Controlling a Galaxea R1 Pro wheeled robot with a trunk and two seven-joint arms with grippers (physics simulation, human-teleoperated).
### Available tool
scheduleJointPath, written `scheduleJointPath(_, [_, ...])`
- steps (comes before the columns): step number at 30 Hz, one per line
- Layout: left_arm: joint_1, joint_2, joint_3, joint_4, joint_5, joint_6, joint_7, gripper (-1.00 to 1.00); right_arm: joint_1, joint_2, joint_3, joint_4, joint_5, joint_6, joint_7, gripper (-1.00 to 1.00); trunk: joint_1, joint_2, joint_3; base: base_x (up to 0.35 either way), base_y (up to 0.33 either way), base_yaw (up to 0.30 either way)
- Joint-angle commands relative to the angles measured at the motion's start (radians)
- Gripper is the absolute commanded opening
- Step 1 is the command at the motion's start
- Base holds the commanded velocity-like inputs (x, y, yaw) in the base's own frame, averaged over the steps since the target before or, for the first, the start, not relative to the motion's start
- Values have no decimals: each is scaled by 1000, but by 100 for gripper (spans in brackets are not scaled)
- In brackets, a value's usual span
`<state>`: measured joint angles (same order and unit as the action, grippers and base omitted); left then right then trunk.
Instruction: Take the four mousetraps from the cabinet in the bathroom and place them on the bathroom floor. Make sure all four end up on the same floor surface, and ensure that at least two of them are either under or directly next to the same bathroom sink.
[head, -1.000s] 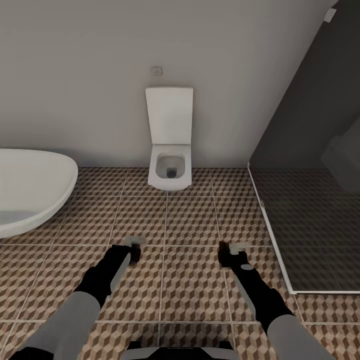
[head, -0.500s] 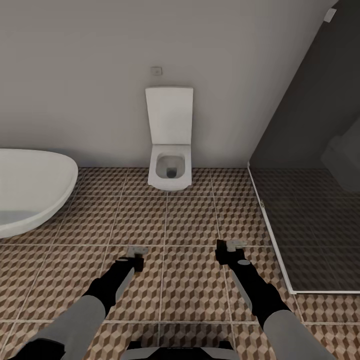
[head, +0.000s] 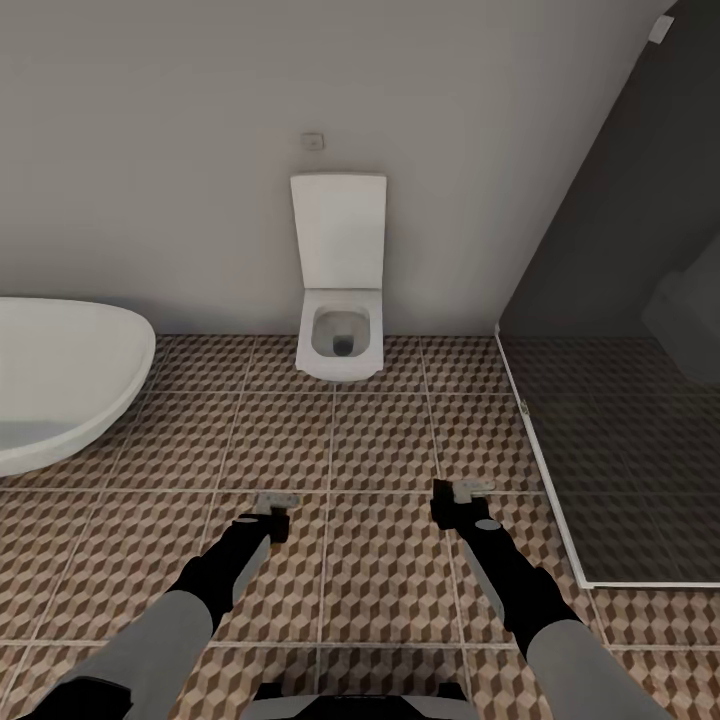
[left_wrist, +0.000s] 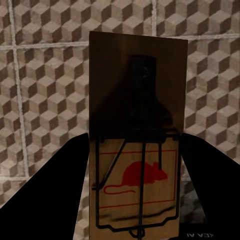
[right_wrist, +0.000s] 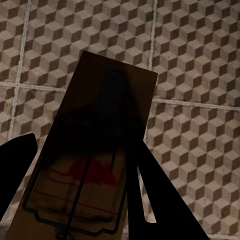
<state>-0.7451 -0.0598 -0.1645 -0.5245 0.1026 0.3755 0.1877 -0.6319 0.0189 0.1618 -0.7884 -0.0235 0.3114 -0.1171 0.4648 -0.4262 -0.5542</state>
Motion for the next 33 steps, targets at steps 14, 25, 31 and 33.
scheduleJointPath(14, [0,-10,-9,-3,9,0,5,-100,-1,1,7,-2,-4,6,-7,-100,54,-100,-45,0,0,0])
scheduleJointPath(25, [0,-16,-10,-33,9,-1,1,-100,-1,1,8,1,-4,5,-6,-100,96,-177,-80,0,0,0])
scheduleJointPath(31, [0,-18,-11,-39,9,-1,2,-100,-1,20,11,2,-3,5,-6,-100,119,-219,-99,0,0,0])
scheduleJointPath(33, [0,-18,-10,-40,9,-1,2,-100,-1,23,11,3,-3,5,-6,-100,127,-233,-105,0,0,0])
